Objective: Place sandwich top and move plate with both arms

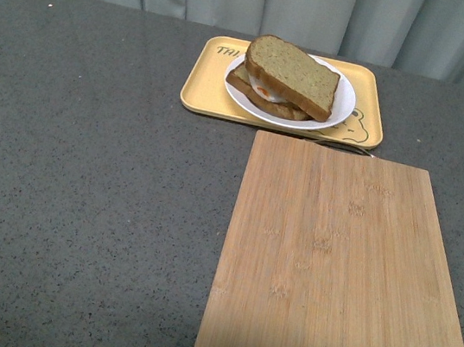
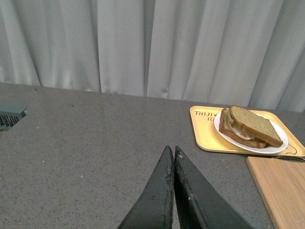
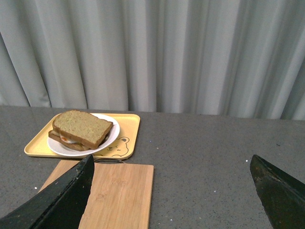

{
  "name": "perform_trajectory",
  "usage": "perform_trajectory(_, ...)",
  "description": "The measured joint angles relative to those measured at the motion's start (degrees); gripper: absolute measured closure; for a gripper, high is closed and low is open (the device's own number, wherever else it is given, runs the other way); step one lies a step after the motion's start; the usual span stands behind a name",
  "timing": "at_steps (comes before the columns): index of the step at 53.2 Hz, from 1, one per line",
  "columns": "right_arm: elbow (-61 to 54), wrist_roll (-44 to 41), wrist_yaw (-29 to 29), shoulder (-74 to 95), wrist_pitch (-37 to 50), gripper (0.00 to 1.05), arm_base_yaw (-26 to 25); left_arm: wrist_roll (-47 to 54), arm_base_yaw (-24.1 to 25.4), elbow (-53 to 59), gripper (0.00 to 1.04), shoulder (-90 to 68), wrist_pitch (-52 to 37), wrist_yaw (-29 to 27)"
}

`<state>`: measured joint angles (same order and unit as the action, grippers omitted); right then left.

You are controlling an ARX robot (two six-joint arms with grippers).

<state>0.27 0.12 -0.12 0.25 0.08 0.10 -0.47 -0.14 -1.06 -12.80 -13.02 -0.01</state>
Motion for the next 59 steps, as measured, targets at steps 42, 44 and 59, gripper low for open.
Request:
perform_trajectory(42,0.00,0.00,0.00,0.00,0.00,0.09,0.00,0.00,0.00,-0.02,0.46,12.52,12.87,0.02)
perform_trajectory(44,0.00,0.00,0.00,0.00,0.00,0.09,0.00,0.00,0.00,-0.02,0.39,12.52,12.87,0.02)
perform_trajectory(59,0.00,0.00,0.02,0.00,0.00,0.09,0.00,0.04,0.00,-0.02,0.07,12.52,12.87,0.02)
